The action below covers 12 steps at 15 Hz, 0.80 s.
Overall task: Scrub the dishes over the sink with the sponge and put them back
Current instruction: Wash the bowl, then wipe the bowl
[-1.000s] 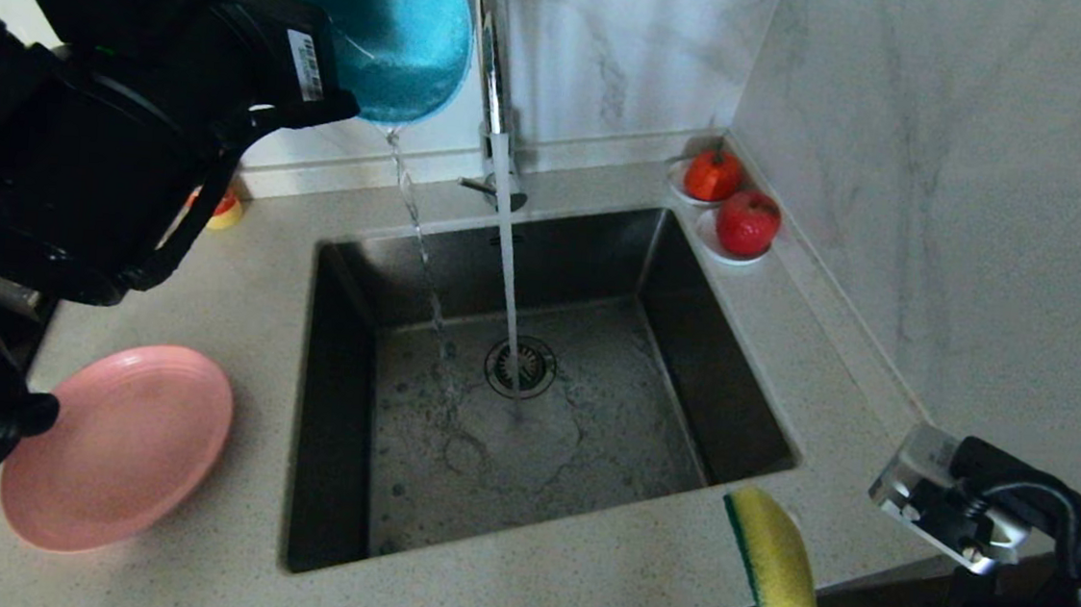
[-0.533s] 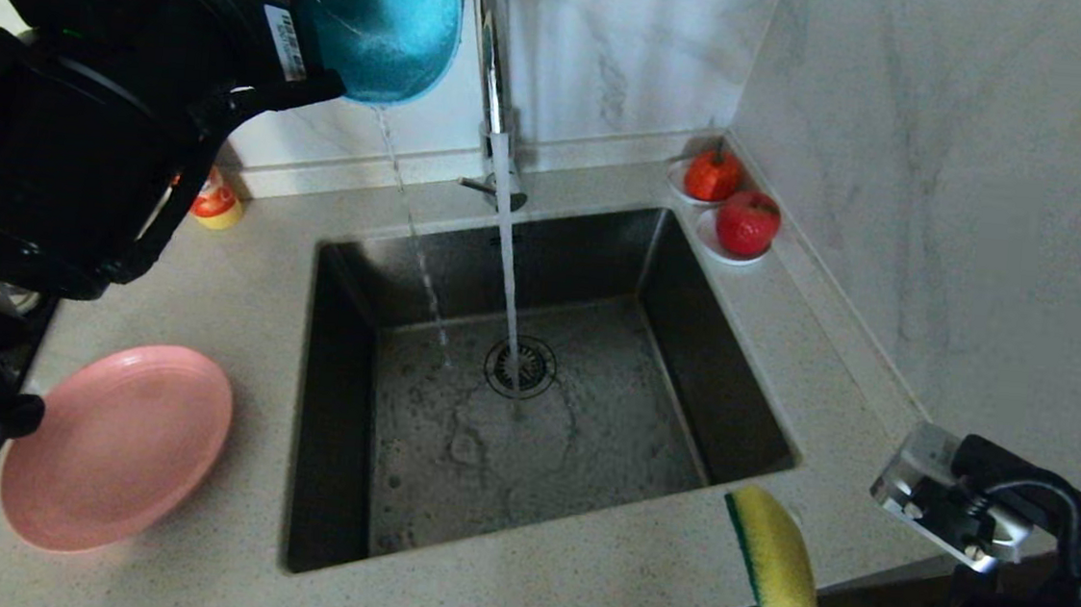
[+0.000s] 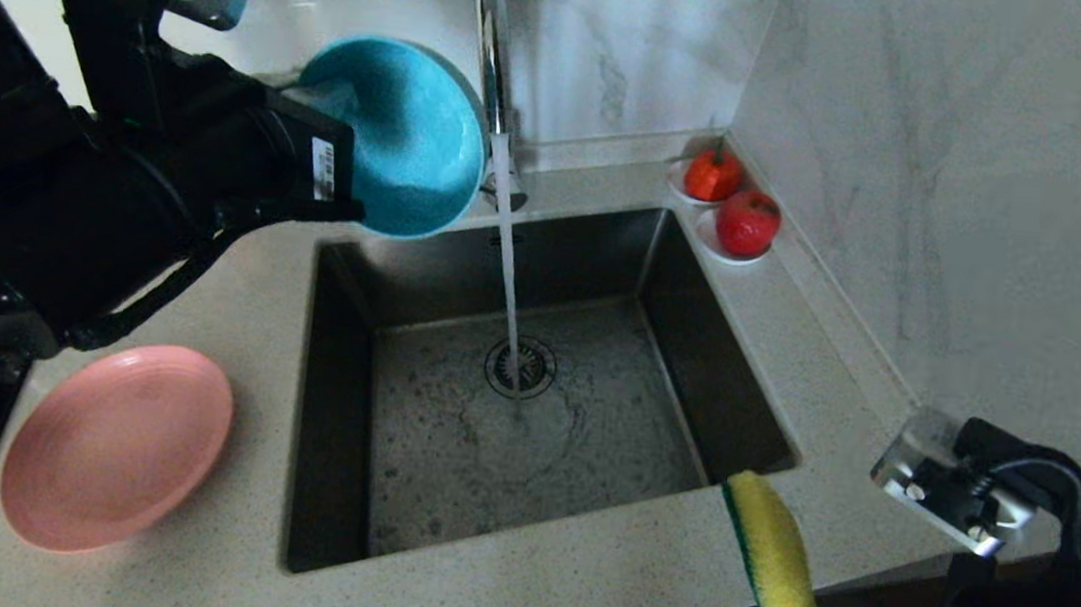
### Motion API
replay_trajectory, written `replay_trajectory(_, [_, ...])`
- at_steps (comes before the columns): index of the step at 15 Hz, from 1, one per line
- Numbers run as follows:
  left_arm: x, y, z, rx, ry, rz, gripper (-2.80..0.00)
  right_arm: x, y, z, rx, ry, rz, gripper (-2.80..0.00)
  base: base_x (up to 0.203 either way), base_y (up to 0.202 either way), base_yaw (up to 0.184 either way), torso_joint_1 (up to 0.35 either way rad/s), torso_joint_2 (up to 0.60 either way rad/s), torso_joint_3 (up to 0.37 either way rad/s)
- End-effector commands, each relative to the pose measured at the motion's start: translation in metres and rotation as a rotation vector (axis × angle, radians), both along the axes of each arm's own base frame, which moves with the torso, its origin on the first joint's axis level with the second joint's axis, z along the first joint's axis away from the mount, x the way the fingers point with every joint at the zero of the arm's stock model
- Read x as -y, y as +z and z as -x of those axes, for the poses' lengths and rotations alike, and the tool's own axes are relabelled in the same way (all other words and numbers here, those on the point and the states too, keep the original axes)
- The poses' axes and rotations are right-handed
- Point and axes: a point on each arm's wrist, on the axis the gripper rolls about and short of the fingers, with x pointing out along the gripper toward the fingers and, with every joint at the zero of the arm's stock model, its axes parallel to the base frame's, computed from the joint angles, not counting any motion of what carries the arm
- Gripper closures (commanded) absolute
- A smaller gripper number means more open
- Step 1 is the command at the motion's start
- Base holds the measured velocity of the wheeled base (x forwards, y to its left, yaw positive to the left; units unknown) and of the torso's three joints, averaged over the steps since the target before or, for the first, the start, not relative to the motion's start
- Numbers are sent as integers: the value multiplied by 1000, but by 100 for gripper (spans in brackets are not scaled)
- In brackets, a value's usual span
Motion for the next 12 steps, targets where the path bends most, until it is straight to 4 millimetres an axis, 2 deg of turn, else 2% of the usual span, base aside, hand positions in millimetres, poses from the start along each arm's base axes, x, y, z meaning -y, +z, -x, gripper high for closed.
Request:
replay_trajectory(1, [2, -6, 10, -165, -83, 11, 0, 2, 16, 3, 4, 22, -35, 0, 0, 0, 0, 0, 0, 0])
replay_trajectory(4, [5, -7, 13, -259, -187, 55, 0, 9, 35, 14, -27, 95, -65, 0, 0, 0, 0, 0, 0, 0])
replay_trajectory(8, [14, -21, 28, -435, -349, 75, 0, 20, 70, 25, -112, 196, -180, 0, 0, 0, 0, 0, 0, 0])
replay_trajectory(12, [26, -33, 28, -496, -391, 80, 0, 30, 96, 36, -237, 314, -255, 0, 0, 0, 0, 0, 0, 0])
